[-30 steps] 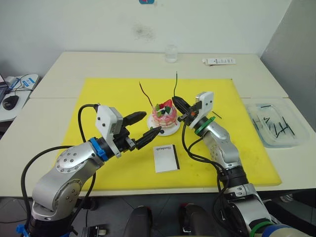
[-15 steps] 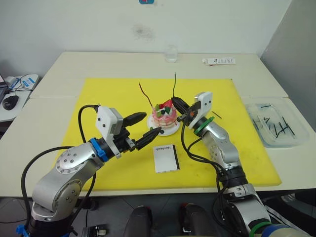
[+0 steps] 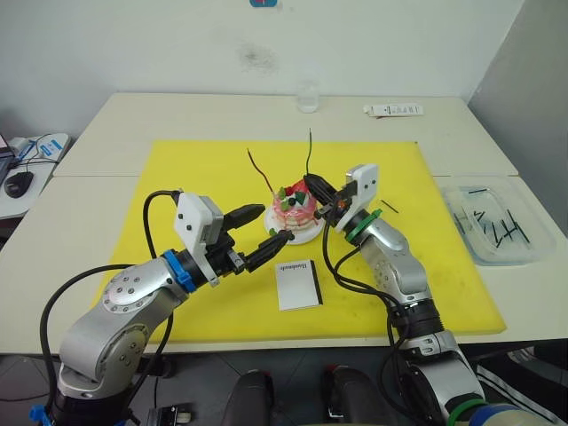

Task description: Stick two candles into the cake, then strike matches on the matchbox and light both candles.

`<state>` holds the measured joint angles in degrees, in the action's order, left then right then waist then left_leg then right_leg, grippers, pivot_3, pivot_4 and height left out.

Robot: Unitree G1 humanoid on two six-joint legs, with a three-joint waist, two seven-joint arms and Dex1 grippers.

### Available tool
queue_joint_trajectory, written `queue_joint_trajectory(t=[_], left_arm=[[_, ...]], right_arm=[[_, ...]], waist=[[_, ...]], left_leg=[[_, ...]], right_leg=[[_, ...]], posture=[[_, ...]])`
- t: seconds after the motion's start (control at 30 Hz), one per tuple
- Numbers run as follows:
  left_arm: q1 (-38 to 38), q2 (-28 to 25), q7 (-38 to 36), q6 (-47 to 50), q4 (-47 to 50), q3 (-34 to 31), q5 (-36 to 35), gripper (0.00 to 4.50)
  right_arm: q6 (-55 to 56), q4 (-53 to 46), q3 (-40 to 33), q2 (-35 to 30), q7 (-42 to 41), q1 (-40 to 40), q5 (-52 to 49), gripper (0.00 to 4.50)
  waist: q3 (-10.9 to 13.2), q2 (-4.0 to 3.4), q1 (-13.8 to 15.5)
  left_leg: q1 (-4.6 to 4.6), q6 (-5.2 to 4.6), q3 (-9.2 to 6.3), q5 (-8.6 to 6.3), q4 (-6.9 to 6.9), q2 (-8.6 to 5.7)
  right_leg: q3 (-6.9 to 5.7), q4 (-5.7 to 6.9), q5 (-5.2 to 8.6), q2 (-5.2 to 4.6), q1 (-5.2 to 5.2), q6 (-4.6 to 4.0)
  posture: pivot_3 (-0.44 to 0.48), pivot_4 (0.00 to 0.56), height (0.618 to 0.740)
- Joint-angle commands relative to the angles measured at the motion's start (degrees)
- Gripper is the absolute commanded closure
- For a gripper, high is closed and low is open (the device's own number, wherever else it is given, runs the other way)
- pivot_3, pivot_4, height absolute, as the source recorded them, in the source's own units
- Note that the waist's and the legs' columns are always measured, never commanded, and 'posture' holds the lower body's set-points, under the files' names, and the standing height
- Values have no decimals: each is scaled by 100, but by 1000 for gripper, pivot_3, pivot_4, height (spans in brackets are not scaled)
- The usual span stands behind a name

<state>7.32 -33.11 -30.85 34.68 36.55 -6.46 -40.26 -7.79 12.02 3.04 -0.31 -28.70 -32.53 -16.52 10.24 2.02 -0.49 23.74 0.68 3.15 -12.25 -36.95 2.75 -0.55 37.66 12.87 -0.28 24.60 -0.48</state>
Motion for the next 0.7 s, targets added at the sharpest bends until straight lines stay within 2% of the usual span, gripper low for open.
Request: queue_joint_trajectory(t=[0.03, 0.4, 0.7], left_arm=[[31, -24, -46, -76, 218, -19, -26, 692], [53, -6, -45, -69, 247, 19, -41, 692], [114, -5, -79, -76, 214, 60, -45, 692]], right_arm=[[76, -207, -22, -14, 21, -45, 9, 4445], [151, -152, -108, -80, 196, -73, 16, 4445], [41, -340, 91, 43, 222, 224, 32, 4445]], waist=[[0, 0, 0], [0, 0, -1], [0, 0, -1]], left_leg=[[1, 0, 0, 0, 0, 0], [1, 0, 1, 0, 0, 0], [2, 0, 0, 0, 0, 0]], right_leg=[[0, 0, 0, 0, 1, 0], [1, 0, 0, 0, 1, 0], [0, 0, 0, 0, 1, 0]], posture=[[0, 150, 740], [0, 150, 740], [0, 150, 740]])
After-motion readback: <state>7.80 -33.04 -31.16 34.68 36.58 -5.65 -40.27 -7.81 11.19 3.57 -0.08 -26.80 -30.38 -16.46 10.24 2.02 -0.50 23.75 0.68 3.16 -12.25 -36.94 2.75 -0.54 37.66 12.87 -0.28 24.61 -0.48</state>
